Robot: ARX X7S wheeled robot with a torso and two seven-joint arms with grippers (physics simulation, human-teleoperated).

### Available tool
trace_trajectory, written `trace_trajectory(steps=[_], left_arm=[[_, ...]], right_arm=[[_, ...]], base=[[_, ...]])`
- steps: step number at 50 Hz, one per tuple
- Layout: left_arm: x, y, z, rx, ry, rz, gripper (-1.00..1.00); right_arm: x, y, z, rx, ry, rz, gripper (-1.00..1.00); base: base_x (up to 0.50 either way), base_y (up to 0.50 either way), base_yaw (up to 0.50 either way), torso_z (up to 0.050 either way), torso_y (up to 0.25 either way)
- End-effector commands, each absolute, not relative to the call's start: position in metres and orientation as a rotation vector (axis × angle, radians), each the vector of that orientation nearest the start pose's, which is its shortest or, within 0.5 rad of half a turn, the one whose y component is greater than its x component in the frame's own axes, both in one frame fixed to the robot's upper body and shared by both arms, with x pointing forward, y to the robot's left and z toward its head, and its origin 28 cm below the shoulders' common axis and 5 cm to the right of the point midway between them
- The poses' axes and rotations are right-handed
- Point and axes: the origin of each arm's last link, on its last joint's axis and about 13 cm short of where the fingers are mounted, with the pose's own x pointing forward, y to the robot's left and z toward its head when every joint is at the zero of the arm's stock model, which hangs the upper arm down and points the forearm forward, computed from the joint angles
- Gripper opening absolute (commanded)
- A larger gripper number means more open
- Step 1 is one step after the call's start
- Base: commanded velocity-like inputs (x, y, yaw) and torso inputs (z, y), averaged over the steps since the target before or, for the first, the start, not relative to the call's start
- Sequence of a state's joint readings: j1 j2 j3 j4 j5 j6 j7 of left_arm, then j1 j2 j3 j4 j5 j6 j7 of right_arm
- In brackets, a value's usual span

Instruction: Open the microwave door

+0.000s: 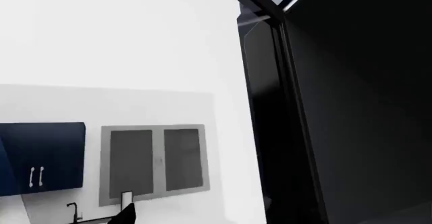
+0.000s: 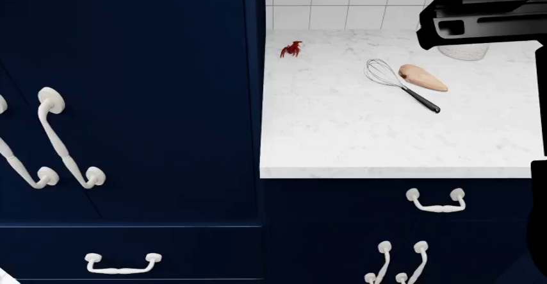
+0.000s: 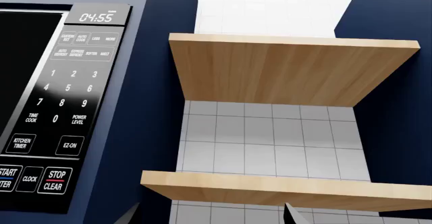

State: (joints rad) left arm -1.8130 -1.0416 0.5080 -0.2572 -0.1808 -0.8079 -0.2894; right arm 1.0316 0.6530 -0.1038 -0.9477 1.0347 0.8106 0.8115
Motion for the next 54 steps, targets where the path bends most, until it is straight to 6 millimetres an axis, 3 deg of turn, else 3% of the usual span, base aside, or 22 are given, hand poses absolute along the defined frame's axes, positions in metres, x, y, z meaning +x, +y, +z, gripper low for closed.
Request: trace_trajectory(steps=[1,24,42,54], left_arm=[[0.190,0.489,0.465,0.467,-0.463,1.177,1.00],[0.146,0.533,0.471,0.472,-0.372,1.348,1.00],[0.096,0.570,0.476,0.459,-0.257,1.526,1.00],[0.065,0.575,0.473,0.544,-0.133,1.678,1.00]], right_arm=[[0.183,-0.113,0.326,-0.046,-0.833,0.035,1.00],[0.184,-0.108,0.332,-0.051,-0.838,0.049,1.00],[0.186,-0.104,0.335,-0.059,-0.841,0.051,1.00],[0.187,-0.102,0.336,-0.062,-0.839,0.052,1.00]], base=[[0.00,0.00,0.00,0.000,0.000],[0.00,0.00,0.00,0.000,0.000],[0.00,0.00,0.00,0.000,0.000],[0.00,0.00,0.00,0.001,0.000]])
